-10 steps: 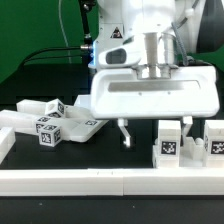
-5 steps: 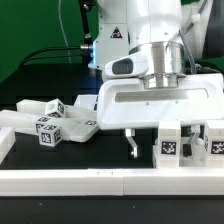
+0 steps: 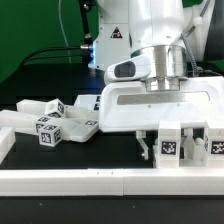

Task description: Assemble chair

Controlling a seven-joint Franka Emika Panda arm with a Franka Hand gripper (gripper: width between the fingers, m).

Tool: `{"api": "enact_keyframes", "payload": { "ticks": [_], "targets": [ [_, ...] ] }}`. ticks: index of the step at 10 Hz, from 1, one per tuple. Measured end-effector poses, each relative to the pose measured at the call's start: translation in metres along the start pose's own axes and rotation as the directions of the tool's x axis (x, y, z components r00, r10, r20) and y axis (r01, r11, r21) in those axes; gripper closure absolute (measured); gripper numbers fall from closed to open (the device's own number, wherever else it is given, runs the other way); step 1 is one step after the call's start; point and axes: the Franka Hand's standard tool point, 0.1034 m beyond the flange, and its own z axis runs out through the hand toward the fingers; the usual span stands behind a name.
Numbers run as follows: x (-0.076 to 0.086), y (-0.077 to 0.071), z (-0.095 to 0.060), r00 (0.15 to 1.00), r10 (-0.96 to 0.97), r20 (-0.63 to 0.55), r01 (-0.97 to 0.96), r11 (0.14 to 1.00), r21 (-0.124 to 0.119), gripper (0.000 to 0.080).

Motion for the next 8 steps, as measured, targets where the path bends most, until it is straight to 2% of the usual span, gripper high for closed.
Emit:
{"api": "enact_keyframes", "payload": {
  "ticks": [1,3,7,8],
  "targets": [
    [0.000,0.005,0.000,1.000,0.003,0.000,-0.003,1.000,-0.008,0.0533],
    [0.000,0.013,0.000,1.000,0.008,-0.002,-0.008,1.000,-0.020,0.0766],
    [0.001,0.016,0.000,1.000,0.012,-0.004,-0.012,1.000,-0.022,0.0767],
    [0.000,0.020,-0.006,1.000,0.019,0.013,-0.018,1.000,-0.018,0.0767]
  ]
}}
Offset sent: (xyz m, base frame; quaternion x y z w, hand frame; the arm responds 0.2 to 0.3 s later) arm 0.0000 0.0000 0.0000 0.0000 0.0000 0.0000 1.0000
